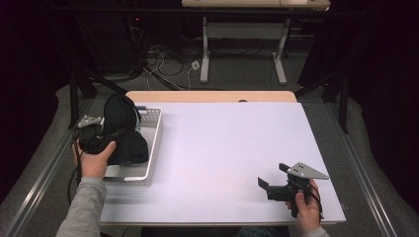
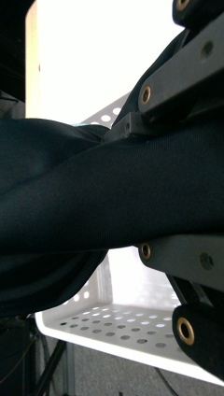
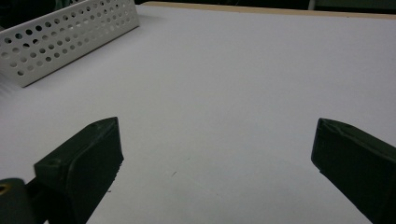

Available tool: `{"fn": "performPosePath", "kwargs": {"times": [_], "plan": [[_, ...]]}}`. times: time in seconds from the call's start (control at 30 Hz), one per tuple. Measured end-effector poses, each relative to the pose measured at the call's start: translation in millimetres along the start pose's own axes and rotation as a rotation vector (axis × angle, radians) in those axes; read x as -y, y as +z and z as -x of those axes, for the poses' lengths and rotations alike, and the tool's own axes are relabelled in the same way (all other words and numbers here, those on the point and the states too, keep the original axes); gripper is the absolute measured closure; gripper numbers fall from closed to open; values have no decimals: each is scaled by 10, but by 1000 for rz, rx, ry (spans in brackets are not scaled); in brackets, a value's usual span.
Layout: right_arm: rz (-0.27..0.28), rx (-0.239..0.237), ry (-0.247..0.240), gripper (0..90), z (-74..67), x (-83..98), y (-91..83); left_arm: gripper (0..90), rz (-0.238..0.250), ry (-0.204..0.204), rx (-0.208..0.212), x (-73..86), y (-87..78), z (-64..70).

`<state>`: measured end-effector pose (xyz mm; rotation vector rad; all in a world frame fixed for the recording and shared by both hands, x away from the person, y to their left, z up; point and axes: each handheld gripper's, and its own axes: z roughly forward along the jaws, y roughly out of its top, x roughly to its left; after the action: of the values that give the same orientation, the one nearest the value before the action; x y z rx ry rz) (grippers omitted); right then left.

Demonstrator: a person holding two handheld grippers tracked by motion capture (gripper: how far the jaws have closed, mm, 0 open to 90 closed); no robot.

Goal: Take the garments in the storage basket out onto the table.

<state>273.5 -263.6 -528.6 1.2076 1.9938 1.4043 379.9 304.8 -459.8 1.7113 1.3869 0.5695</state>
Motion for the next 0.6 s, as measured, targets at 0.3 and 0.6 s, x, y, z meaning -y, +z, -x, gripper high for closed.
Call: {"fn": "performPosePath", "kwargs": {"times": [0.3,0.6], "plan": [[4,1,-5,16,-6,-1,-3,647,64,-3,13,-26,-131,39],[0,2,-1,16,-13,1,-1,647,113,-8,31,-76,-258,58]]}}
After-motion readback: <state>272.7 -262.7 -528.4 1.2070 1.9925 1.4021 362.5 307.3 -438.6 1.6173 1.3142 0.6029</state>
